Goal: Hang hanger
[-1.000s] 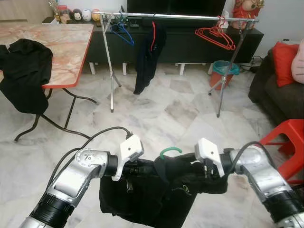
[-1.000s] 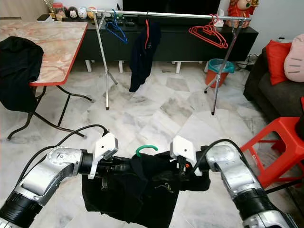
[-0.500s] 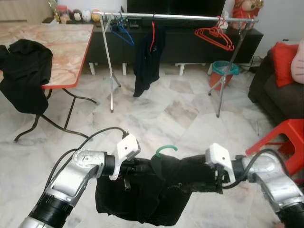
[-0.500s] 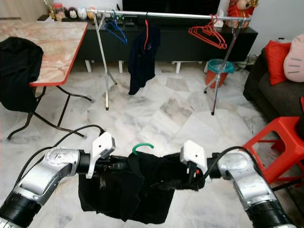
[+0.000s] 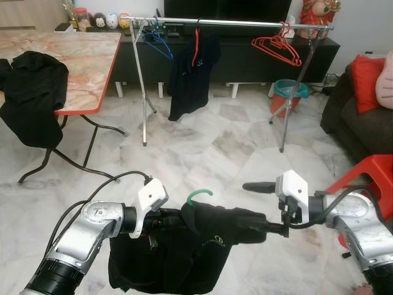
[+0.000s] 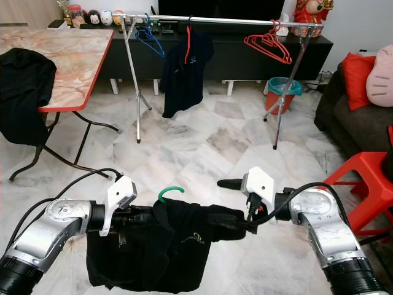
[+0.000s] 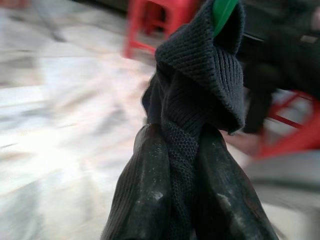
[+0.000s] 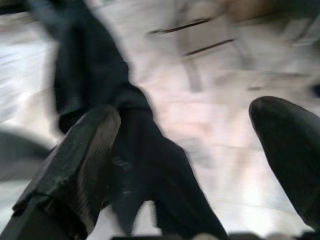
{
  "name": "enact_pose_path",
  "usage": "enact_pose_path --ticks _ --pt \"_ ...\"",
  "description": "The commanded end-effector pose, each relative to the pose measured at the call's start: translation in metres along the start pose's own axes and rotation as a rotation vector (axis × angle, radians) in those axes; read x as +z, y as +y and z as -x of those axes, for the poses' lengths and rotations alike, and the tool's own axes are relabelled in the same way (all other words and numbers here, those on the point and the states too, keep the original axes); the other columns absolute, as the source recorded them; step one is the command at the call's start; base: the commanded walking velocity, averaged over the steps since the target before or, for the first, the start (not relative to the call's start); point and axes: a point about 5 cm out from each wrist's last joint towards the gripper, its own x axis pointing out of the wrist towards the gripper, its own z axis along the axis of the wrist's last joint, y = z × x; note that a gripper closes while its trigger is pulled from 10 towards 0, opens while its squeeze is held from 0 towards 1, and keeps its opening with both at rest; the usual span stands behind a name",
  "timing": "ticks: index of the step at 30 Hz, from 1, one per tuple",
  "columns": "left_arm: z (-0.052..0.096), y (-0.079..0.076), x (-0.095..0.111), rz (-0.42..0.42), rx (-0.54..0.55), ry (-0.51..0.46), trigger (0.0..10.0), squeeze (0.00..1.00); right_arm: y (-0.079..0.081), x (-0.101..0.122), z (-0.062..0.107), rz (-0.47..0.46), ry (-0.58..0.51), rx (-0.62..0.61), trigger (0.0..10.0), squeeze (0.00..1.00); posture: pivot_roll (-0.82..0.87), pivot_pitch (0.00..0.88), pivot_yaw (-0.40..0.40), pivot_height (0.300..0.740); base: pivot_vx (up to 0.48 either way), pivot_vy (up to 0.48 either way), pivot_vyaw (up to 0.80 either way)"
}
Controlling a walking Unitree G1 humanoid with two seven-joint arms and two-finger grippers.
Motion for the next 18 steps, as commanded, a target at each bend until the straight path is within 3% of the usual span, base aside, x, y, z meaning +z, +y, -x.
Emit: enact_pose_path --ticks 1,2,3,4,5,7,12,13,15,17,18 --pt "0.006 0.010 -0.005 -0.001 0.129 -0.009 0.0 0.00 -0.018 0.007 0.007 0.003 -0.058 -0.189 10.0 0.00 -0.05 0.000 -0.021 0.740 0.000 0.000 0.00" --pt "0.006 0.010 -0.005 -0.001 0.129 -0.009 0.0 0.00 -0.018 0.007 0.007 0.003 -0.058 -0.189 10.0 0.00 -0.05 0.000 -0.021 0.740 0.000 0.000 0.00" --pt "0.008 0.013 -0.008 -0.007 0.203 -0.013 3.2 0.00 -0.024 0.006 0.008 -0.025 -0.083 -0.292 10.0 0.00 -0.05 0.000 -0.020 0.740 0.000 0.000 0.00" --pt "0.009 0.015 -0.011 0.003 0.246 -0.016 4.6 0.00 -0.027 0.004 0.008 -0.047 -0.089 -0.352 10.0 0.00 -0.05 0.000 -0.020 0.740 0.000 0.000 0.00" --pt "0.009 0.017 -0.013 0.007 0.283 -0.021 10.0 0.00 -0.029 0.001 0.008 -0.070 -0.094 -0.405 10.0 0.00 -0.05 0.000 -0.019 0.740 0.000 0.000 0.00" --pt "0.010 0.021 -0.020 0.037 0.391 -0.031 10.0 0.00 -0.031 -0.009 0.005 -0.103 -0.091 -0.546 10.0 0.00 -0.04 0.000 -0.016 0.740 0.000 0.000 0.00" --pt "0.009 0.024 -0.025 0.065 0.505 -0.059 10.0 0.00 -0.031 -0.022 0.001 -0.181 -0.103 -0.712 10.0 0.00 -0.04 0.000 -0.008 0.740 0.000 0.000 0.00" --pt "0.010 0.029 -0.030 0.108 0.636 -0.105 10.0 0.00 -0.029 -0.038 -0.001 -0.263 -0.088 -0.853 10.0 0.00 -0.05 0.000 -0.005 0.740 0.000 0.000 0.00" --pt "0.011 0.033 -0.032 0.139 0.707 -0.131 10.0 0.00 -0.026 -0.048 -0.002 -0.314 -0.068 -0.925 10.0 0.00 -0.04 0.000 -0.003 0.740 0.000 0.000 0.00" --pt "0.012 0.035 -0.034 0.214 0.784 -0.190 10.0 0.00 -0.016 -0.072 -0.003 -0.464 -0.052 -1.038 10.0 0.00 -0.05 0.000 0.005 0.740 0.000 0.000 0.00" --pt "0.012 0.035 -0.034 0.214 0.784 -0.190 10.0 0.00 -0.016 -0.072 -0.003 -0.464 -0.052 -1.038 10.0 0.00 -0.05 0.000 0.005 0.740 0.000 0.000 0.00"
